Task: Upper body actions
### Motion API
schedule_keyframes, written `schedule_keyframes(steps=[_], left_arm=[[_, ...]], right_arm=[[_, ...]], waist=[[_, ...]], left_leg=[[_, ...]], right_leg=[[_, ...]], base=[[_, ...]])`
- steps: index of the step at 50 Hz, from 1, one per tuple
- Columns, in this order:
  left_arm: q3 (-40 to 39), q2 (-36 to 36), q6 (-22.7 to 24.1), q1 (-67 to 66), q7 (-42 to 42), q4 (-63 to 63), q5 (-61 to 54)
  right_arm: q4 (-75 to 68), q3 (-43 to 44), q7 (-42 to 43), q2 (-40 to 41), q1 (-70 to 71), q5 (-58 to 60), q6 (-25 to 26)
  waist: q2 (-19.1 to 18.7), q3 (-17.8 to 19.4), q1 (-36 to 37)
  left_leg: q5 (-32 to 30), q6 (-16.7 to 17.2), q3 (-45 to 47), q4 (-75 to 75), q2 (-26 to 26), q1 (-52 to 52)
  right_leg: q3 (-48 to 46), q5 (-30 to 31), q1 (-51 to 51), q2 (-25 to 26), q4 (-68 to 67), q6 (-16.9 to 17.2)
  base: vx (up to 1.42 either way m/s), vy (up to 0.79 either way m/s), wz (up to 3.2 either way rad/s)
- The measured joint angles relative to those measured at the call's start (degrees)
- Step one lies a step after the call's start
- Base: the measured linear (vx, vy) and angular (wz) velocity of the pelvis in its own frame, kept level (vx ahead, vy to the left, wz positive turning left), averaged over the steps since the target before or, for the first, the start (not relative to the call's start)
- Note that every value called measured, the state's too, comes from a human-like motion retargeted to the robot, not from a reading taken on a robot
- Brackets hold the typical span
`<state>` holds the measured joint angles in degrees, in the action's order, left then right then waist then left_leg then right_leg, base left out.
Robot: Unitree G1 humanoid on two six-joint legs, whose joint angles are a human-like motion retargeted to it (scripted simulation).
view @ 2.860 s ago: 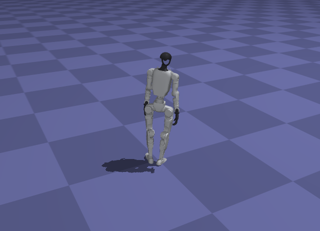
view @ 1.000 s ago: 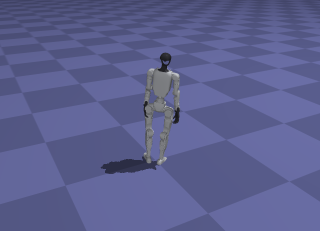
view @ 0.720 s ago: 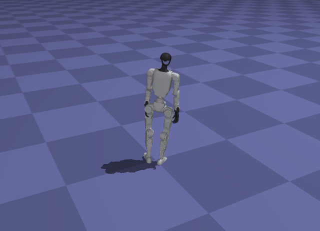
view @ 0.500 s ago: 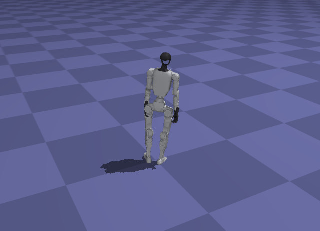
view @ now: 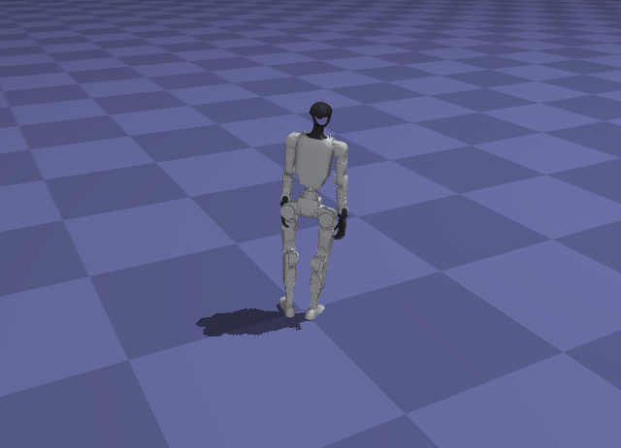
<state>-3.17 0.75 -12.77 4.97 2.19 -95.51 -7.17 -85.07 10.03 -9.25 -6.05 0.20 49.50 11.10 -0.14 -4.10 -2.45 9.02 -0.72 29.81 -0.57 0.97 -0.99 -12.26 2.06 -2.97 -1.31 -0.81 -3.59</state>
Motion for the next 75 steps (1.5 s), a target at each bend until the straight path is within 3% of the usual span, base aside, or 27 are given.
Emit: schedule_keyframes(steps=[75], left_arm=[[0.39,0.5,-0.41,0.28,0.09,-0.39,-0.06]], right_arm=[[-0.12,0.07,0.34,-0.42,0.33,1.52,-0.93]], waist=[[-0.47,-0.29,-0.17]], left_leg=[[-0.66,0.34,0.08,0.23,-0.5,-0.53]], right_leg=[[0.94,0.6,0.13,0.98,0.07,-0.59]], base=[[0.0,0.0,0.0]])
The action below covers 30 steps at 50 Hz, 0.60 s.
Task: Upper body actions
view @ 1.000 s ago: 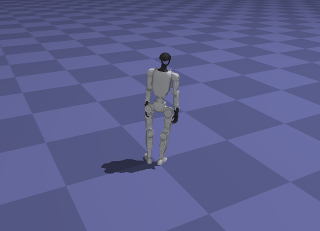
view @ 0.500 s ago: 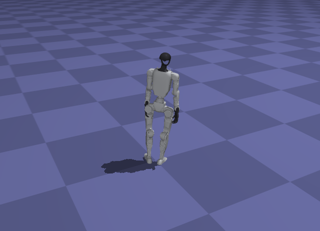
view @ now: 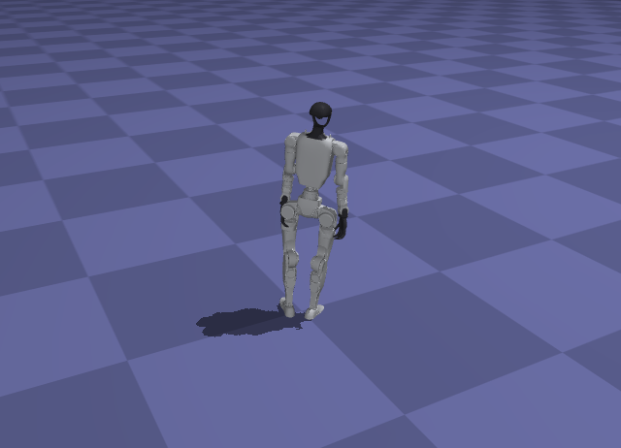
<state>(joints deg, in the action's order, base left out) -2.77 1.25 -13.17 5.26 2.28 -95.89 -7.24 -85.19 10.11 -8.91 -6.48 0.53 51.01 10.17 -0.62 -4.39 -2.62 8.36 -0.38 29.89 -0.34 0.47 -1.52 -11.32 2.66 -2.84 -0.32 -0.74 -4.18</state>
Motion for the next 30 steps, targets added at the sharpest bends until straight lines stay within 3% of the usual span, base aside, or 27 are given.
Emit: schedule_keyframes(steps=[30], left_arm=[[0.22,0.37,-0.09,-0.12,-0.15,-0.41,-0.11]], right_arm=[[0.07,-0.31,-0.09,0.21,-0.32,0.43,-0.27]], waist=[[0.06,-0.06,0.03]], left_leg=[[-0.42,0.54,-0.33,0.03,-0.81,-0.05]], right_leg=[[0.21,0.13,0.2,1.02,0.23,-0.6]], base=[[0.0,0.0,0.0]])
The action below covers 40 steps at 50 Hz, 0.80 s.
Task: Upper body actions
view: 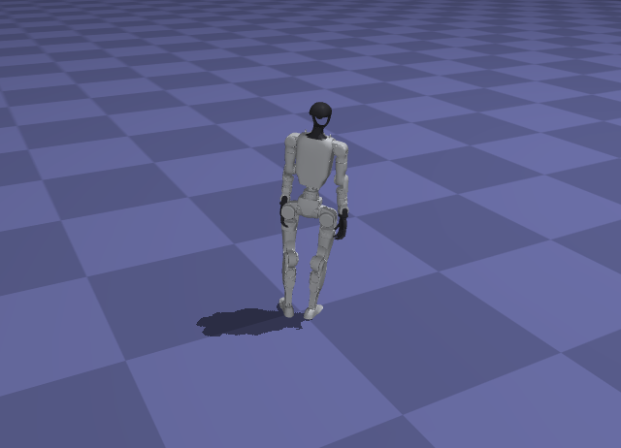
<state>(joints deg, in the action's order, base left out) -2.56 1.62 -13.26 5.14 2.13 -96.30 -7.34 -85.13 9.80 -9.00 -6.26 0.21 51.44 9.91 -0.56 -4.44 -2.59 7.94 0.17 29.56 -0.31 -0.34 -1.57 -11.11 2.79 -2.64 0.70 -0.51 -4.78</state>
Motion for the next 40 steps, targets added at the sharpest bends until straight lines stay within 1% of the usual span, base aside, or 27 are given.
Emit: schedule_keyframes(steps=[8,40], left_arm=[[-0.13,-0.91,1.13,0.08,-1.4,0.54,-0.73],[0.72,-1.17,0.2,0.3,-0.72,0.39,-0.16]], right_arm=[[-0.11,0.5,1.16,-0.77,0.05,-0.28,0.18],[0.0,0.63,1.59,-0.62,-0.29,1.2,1.25]], waist=[[-0.11,-0.02,-0.05],[-0.93,-0.84,-0.06]], left_leg=[[-0.24,0.17,-0.48,-0.03,-0.15,0.19],[-0.26,0.49,-0.98,-0.13,-0.06,0.63]], right_leg=[[-0.22,-0.04,0.12,0.23,0.17,-0.26],[-0.32,-0.26,0.04,0.37,0.43,-0.57]], base=[[0.0,0.0,0.0],[0.0,0.0,0.0]])
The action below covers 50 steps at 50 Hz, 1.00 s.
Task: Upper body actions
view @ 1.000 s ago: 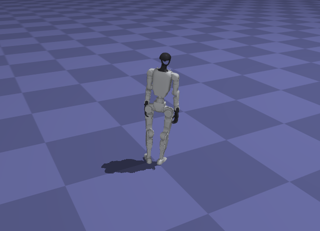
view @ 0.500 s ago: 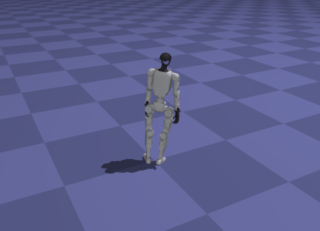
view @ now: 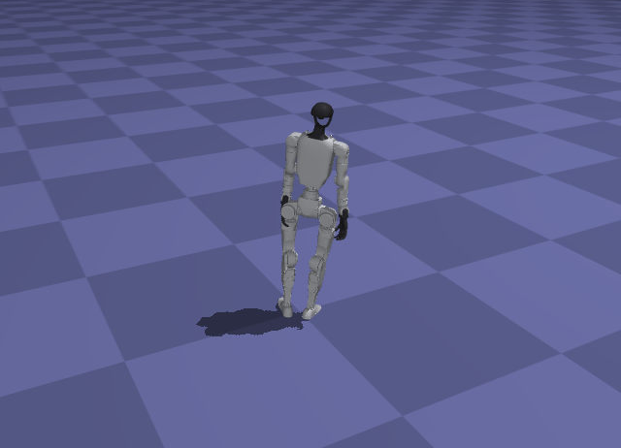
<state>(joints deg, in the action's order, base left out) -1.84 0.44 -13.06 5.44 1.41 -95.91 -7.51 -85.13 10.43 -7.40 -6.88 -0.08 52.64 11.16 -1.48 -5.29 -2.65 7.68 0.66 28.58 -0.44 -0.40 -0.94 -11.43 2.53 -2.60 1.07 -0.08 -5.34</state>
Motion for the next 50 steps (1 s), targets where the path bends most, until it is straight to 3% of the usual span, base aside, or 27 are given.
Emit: schedule_keyframes(steps=[42,50], left_arm=[[-0.28,0.22,-0.17,0.38,0.06,0.8,-0.19],[-1.84,2.3,-0.68,1.68,-0.47,4.87,-1.37]], right_arm=[[0.16,-0.19,0.39,-0.04,-0.48,-0.82,-0.08],[-0.2,-1.1,1.76,-0.09,-0.81,-1.89,0.22]], waist=[[-0.33,-0.21,-0.12],[-0.5,2.01,1.24]], left_leg=[[-0.12,1.05,-0.99,-1.02,-0.79,1.29],[-1.75,1.46,-5.25,-3.1,-2.29,4.83]], right_leg=[[-0.51,0.15,-0.84,0.04,-0.31,0.26],[-4.67,-0.28,-0.37,0.57,0.24,-0.61]], base=[[0.0,0.0,0.01],[-0.09,-0.06,0.45]])
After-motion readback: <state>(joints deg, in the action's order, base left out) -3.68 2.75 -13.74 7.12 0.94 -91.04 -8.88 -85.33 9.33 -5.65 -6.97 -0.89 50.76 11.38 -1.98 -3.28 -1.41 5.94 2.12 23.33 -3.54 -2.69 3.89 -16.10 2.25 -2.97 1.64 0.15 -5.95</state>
